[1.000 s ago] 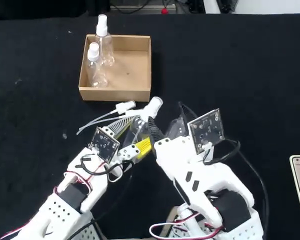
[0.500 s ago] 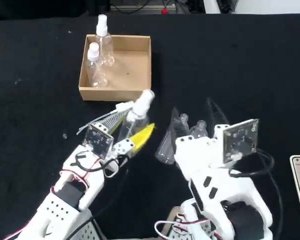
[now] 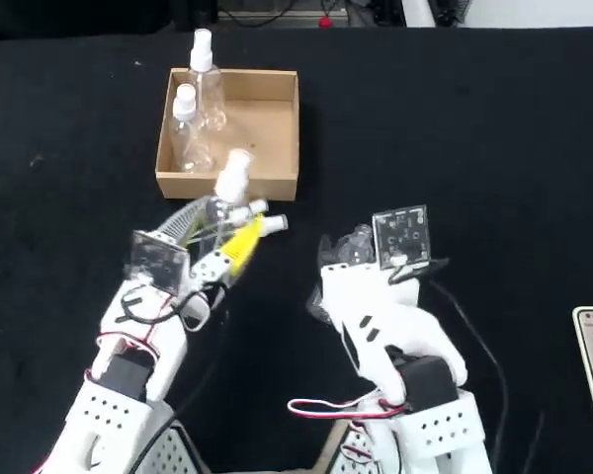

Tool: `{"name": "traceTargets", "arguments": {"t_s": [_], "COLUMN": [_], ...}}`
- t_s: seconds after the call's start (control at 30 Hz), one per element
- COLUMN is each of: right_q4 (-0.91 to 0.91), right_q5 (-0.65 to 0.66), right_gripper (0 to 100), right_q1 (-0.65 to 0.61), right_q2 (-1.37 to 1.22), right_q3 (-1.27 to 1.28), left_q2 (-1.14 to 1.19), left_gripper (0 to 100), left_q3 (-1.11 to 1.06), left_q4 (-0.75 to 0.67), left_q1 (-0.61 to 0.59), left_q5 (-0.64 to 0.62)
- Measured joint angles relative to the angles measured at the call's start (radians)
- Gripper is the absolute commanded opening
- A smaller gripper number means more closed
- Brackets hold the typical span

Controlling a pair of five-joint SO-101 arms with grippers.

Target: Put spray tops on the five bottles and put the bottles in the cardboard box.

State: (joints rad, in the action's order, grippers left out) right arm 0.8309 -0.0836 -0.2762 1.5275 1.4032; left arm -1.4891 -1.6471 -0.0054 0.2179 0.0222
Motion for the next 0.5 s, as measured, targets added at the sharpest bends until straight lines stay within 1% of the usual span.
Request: {"name": "traceTargets", "arguments": {"t_s": [0.1, 0.2, 0.33, 0.5], "right_q4": [0.000, 0.000, 0.000, 0.000], "right_q5": [-0.003, -0.003, -0.003, -0.003], "right_gripper": [26.5, 26.5, 26.5, 26.5], "right_q1": [-0.037, -0.061, -0.081, -0.081], "right_q2": [0.002, 0.002, 0.002, 0.002], "right_q3": [0.015, 0.044, 0.055, 0.055], "left_q2": [0.000, 0.000, 0.000, 0.000], "left_gripper": [22, 22, 22, 22], "left_q3": [0.000, 0.000, 0.000, 0.000], "left_q4": [-0.118, -0.192, -0.209, -0.216], "left_q1": [-0.083, -0.117, -0.120, -0.166], "left_q5": [-0.055, -0.071, -0.071, -0.071]}}
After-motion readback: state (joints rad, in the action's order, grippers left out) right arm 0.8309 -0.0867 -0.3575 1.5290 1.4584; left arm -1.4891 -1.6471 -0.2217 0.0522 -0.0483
